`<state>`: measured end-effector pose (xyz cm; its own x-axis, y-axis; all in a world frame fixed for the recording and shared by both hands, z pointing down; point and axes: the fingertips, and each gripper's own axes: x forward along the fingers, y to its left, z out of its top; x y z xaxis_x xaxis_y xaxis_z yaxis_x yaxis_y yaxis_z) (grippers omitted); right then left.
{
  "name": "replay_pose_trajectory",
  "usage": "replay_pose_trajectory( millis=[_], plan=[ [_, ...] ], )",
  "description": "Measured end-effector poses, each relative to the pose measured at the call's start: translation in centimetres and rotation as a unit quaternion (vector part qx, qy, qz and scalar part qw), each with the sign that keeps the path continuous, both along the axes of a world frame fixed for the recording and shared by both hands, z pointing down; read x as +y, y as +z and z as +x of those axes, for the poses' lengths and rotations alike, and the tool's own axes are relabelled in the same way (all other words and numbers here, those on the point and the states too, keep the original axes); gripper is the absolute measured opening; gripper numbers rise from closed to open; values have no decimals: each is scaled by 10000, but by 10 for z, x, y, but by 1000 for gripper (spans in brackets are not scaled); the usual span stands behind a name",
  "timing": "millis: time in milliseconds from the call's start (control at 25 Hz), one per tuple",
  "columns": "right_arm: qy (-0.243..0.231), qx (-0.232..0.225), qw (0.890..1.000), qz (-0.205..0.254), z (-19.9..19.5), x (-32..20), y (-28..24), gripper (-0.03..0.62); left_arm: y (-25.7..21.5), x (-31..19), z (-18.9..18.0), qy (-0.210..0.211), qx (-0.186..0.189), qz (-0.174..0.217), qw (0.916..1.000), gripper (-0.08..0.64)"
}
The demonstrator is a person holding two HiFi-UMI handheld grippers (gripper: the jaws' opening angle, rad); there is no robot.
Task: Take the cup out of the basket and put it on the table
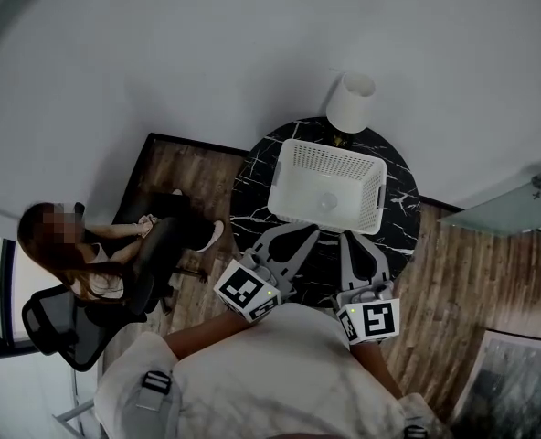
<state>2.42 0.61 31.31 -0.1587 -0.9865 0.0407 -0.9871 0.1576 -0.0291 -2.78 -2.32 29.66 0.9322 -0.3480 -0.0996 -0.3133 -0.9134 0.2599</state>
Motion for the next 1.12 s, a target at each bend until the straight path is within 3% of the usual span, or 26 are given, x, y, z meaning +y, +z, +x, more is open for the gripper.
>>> replay_pose_trajectory(
  millis=[440,880,1120],
  plan=[
    [1,-149,9999,-22,40,4,3,6,2,8,44,31,-172,-24,9998,5],
    [-86,-385,9974,-600,45,8,46,6,46,5,47,-49,-581,-544,9968,5],
    [-290,-289,9963,-753,42,2,63,6,69,1,47,-37,-783,-565,9953,5]
  ],
)
